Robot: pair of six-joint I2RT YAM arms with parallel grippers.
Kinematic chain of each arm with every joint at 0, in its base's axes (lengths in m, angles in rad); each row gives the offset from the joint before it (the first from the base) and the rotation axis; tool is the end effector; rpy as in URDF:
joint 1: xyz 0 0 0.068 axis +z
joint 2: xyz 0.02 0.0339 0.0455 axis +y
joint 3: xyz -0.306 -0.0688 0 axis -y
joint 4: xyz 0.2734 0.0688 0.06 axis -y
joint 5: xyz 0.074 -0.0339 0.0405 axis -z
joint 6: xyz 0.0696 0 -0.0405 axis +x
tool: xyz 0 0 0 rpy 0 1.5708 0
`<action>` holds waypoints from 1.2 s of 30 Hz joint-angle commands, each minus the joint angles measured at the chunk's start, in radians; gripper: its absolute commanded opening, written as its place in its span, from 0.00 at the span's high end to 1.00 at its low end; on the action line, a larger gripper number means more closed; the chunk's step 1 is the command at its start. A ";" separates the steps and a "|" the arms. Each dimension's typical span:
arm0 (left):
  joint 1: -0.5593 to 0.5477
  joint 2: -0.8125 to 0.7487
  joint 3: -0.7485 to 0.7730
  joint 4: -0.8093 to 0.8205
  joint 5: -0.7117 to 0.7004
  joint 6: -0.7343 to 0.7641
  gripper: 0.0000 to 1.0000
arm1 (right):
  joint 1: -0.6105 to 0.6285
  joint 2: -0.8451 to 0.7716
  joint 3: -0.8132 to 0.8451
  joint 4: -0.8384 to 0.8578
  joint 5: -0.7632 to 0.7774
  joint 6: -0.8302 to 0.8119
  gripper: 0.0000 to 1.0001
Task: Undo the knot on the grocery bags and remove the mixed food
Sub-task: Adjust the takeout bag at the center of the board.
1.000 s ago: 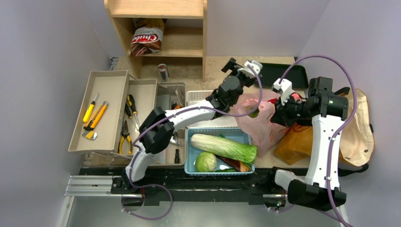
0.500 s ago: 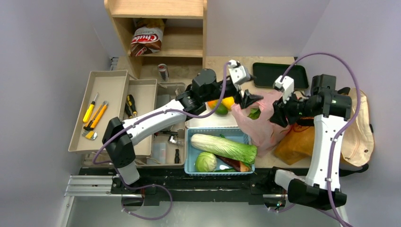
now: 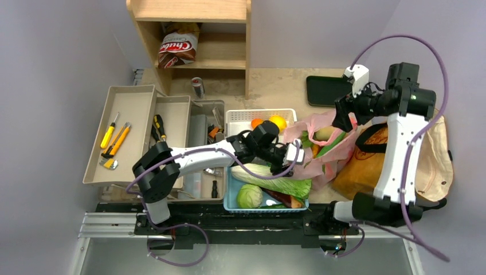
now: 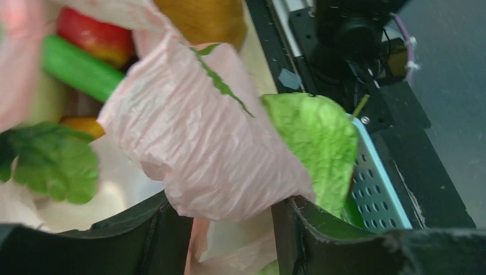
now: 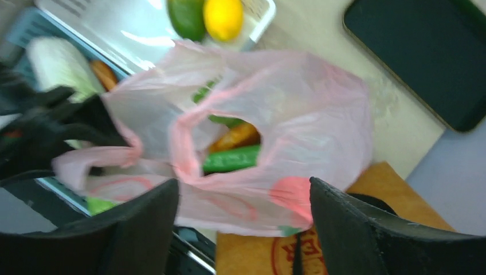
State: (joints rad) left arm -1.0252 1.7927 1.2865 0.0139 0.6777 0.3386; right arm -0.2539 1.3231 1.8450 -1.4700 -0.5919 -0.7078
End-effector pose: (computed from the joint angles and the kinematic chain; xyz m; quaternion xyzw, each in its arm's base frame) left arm 0.2058 -0.4232 0.2713 0.6426 0.5207 -0.4316 0.3600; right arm 0.2313 -0.0199 0.4914 -0.2919 0.8671 0.1106 0.3882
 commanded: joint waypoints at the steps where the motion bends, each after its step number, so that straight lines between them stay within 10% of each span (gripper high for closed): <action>1: -0.046 -0.087 -0.027 0.031 0.015 0.187 0.52 | 0.000 0.103 -0.014 -0.019 0.212 -0.118 0.07; 22: -0.050 -0.041 0.046 0.014 -0.019 0.274 0.53 | 0.128 0.218 -0.136 0.144 0.481 -0.229 0.06; 25: -0.050 -0.038 0.047 0.010 -0.023 0.287 0.53 | 0.128 0.229 -0.128 0.137 0.482 -0.220 0.26; 28: -0.050 -0.032 0.045 0.026 -0.047 0.294 0.53 | 0.126 0.239 -0.089 0.138 0.426 -0.141 1.00; 36: -0.051 0.043 0.119 0.110 -0.176 0.261 0.59 | 0.052 0.218 0.149 0.364 0.230 0.260 1.00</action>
State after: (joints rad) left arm -1.0756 1.7912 1.3209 0.0441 0.5571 0.5972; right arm -0.1665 1.5837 1.8515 -1.2705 -0.2333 -0.6918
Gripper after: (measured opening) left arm 0.423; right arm 0.005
